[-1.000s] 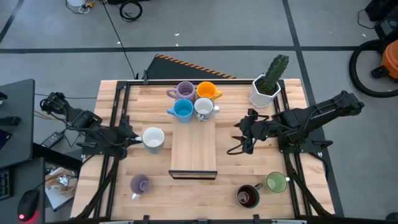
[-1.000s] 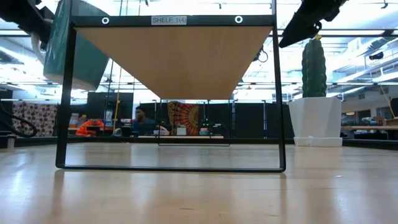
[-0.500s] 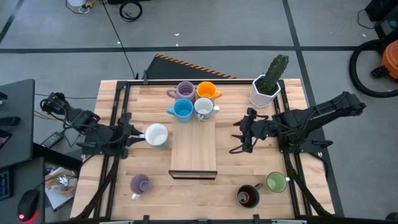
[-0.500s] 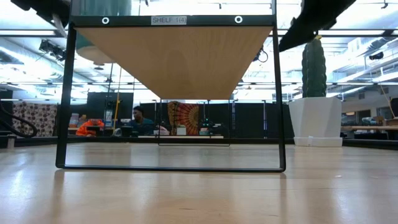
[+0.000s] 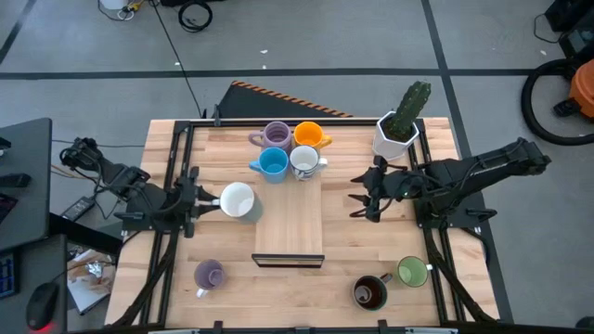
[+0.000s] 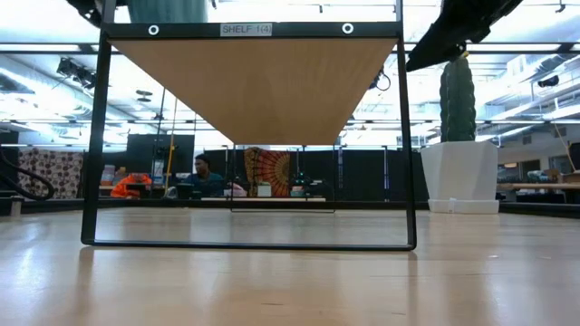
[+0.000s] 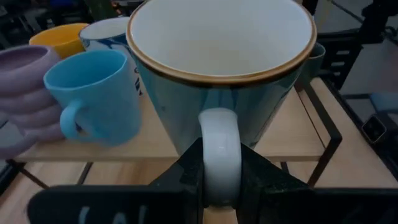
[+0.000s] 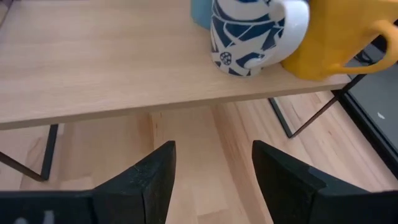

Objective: Place coffee mugs
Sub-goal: Put the blue mug on the shelf, then put the brown mug on the shelf

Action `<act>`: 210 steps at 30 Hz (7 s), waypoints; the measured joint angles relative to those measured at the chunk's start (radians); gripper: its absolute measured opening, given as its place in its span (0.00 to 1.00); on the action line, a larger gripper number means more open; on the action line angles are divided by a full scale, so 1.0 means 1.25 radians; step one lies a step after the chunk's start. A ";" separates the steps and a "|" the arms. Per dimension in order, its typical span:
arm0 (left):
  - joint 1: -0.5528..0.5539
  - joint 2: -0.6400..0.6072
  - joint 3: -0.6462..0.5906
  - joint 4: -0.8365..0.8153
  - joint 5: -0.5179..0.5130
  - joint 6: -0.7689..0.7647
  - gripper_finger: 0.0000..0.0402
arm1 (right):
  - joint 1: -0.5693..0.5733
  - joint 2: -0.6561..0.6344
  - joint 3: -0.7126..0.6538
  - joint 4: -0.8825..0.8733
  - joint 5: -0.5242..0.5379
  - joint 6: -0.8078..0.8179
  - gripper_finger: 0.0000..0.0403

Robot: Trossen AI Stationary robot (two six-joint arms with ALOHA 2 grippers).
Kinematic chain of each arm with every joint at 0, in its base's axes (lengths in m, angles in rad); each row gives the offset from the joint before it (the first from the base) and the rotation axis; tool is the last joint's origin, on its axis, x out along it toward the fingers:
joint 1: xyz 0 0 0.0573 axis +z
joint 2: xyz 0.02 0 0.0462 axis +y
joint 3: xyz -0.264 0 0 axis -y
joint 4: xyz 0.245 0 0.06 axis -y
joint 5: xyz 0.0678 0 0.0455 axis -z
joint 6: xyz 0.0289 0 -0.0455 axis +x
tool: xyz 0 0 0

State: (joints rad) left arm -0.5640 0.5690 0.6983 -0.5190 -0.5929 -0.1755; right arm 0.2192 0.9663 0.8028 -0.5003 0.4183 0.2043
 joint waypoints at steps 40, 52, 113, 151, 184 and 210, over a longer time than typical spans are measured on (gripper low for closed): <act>0.285 0.252 -0.001 0.197 0.154 0.011 0.14 | 0.000 -0.026 0.001 0.017 -0.001 -0.038 0.53; 0.284 0.251 0.001 0.200 0.147 -0.006 0.33 | 0.000 -0.026 0.001 0.017 -0.001 -0.032 0.53; 0.168 -0.070 -0.180 0.176 -0.047 0.044 0.66 | 0.116 0.027 0.049 0.027 -0.084 0.103 0.53; 0.070 -0.073 -0.217 0.177 0.008 -0.067 0.66 | 0.397 0.519 0.486 -0.458 -0.243 0.365 0.52; -0.025 -0.073 -0.356 0.352 -0.043 -0.129 0.66 | 0.537 0.643 0.491 -0.589 -0.297 0.395 0.45; -0.029 -0.073 -0.356 0.329 -0.025 -0.166 0.66 | 0.487 0.665 0.374 -0.398 -0.358 0.378 0.13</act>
State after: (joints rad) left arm -0.6006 0.4772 0.2531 -0.1071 -0.6238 -0.3824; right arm 0.8275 1.7969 1.2697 -0.9979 -0.0287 0.6763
